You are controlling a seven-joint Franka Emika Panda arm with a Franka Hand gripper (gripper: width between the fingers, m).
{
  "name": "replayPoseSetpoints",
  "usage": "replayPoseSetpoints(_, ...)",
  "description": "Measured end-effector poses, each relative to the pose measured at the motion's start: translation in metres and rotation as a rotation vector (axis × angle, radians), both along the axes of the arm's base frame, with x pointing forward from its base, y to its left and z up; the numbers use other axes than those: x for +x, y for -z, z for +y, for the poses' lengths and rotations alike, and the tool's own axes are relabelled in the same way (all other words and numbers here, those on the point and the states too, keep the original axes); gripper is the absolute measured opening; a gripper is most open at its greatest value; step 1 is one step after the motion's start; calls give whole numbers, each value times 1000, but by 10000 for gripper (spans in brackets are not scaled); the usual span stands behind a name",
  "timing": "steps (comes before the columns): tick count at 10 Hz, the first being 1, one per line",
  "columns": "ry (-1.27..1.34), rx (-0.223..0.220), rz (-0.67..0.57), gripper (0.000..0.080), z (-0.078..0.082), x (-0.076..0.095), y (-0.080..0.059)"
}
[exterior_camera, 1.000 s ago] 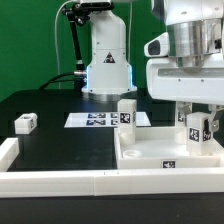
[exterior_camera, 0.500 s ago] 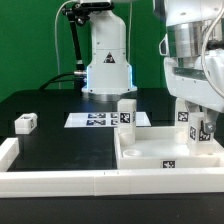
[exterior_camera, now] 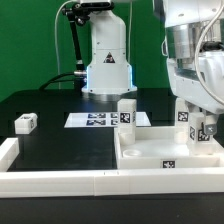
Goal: Assemble square table
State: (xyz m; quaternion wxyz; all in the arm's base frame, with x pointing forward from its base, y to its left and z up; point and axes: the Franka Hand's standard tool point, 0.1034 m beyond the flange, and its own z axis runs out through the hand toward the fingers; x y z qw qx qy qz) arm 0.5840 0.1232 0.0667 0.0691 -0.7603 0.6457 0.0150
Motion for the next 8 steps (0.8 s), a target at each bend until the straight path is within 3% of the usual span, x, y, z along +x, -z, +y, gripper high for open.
replayPoseSetpoints(1, -92, -5, -4, 620, 0, -1, 0)
replayPoseSetpoints(8, -687, -57, -56, 649, 0, -2, 0)
